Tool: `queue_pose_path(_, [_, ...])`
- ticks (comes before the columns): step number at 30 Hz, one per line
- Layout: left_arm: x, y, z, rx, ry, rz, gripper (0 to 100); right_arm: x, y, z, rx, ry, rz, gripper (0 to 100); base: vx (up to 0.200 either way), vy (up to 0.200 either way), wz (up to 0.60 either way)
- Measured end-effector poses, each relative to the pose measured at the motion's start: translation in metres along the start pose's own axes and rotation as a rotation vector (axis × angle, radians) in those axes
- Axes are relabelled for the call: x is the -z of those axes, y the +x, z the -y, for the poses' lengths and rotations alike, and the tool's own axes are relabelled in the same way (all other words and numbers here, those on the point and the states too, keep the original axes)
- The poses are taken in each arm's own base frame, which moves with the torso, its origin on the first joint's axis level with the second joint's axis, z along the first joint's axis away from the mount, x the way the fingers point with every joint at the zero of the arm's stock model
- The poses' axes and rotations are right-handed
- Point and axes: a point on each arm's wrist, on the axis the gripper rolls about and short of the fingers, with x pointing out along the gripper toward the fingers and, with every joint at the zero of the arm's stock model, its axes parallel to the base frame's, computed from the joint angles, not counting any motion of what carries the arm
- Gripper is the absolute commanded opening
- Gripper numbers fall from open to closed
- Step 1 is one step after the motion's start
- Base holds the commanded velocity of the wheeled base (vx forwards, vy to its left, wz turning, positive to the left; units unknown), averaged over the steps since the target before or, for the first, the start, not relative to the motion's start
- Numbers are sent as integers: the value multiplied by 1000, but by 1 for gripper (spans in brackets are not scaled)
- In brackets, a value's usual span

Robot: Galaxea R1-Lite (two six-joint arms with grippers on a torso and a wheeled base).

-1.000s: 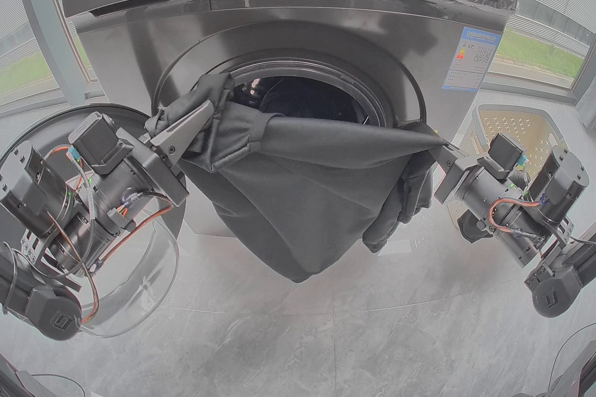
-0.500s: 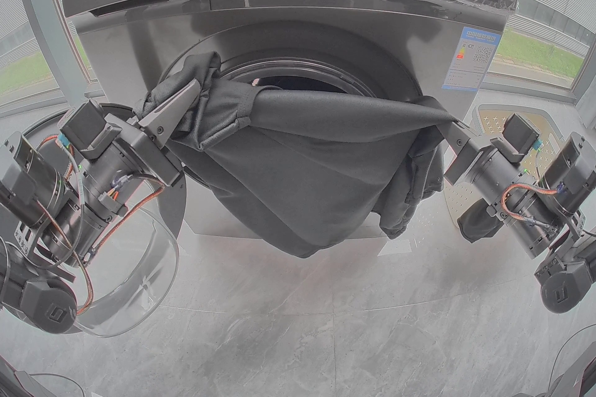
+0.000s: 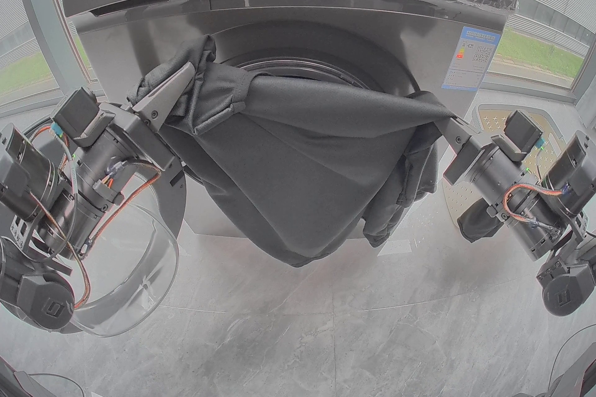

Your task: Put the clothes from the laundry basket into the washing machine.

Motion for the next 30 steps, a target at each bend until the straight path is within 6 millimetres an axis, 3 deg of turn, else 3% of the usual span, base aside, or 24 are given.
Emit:
queue_pose_path(11, [5,-3,1,4,-8,-22,0,2,-2,0,4,0,-10,0,0,0,0])
queue_pose_path(19, [27,-5,17,60,-49,-107,0,24,-9,0,7,3,-103,0,0,0,0])
queue_pose_path(20, [30,-3,21,72,-55,-111,0,30,-9,0,8,2,-124,100,0,0,0])
queue_pose_path(30, [32,32,48,165,-97,-73,0,93,-36,2,-6,-16,-420,100,0,0,0])
